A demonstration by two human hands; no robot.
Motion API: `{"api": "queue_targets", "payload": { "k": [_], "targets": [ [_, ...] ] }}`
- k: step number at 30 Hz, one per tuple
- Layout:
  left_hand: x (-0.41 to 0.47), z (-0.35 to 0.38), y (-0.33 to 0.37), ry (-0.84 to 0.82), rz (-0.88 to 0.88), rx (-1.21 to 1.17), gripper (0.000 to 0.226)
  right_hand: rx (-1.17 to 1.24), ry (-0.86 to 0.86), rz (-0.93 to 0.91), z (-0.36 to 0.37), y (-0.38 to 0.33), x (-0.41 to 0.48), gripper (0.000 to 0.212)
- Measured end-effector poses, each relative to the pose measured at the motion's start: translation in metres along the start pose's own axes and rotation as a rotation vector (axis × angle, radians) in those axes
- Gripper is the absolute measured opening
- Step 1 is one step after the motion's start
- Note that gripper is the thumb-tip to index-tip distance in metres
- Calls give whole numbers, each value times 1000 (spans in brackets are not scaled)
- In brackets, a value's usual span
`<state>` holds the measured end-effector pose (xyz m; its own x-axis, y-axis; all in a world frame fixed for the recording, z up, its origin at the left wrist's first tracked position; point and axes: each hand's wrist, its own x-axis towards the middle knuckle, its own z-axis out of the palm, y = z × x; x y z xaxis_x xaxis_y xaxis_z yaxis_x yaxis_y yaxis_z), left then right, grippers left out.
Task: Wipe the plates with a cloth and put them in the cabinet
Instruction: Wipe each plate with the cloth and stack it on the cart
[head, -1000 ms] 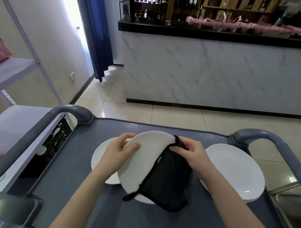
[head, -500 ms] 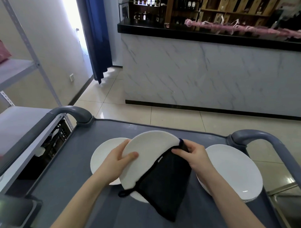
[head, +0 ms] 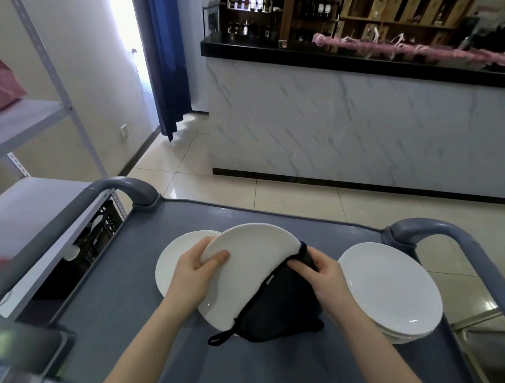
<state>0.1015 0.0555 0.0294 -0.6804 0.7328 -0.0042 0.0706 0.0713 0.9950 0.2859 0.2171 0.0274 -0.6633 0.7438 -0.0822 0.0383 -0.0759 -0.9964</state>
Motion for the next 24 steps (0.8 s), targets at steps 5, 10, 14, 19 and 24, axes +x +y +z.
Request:
{"api": "queue_targets", "payload": {
  "k": [5,10,14,19,24],
  "targets": [
    [-5,-1,-6,17,-86,-79,17,83,-33,105,-7,16,-10,24],
    [8,-12,7,-183,-24,148,19,-120,-159,3,-7,-17,4,25],
    [22,-3,19,-401,157,601,10,-436,-338,-121,15,-38,12,23],
    [23,-16,26,-231,33,345,20,-244,-168,-121,16,-37,8,18],
    [-1,-10,1,-123,-148,-70,30,484,78,162,8,-9,-4,21]
  ]
}}
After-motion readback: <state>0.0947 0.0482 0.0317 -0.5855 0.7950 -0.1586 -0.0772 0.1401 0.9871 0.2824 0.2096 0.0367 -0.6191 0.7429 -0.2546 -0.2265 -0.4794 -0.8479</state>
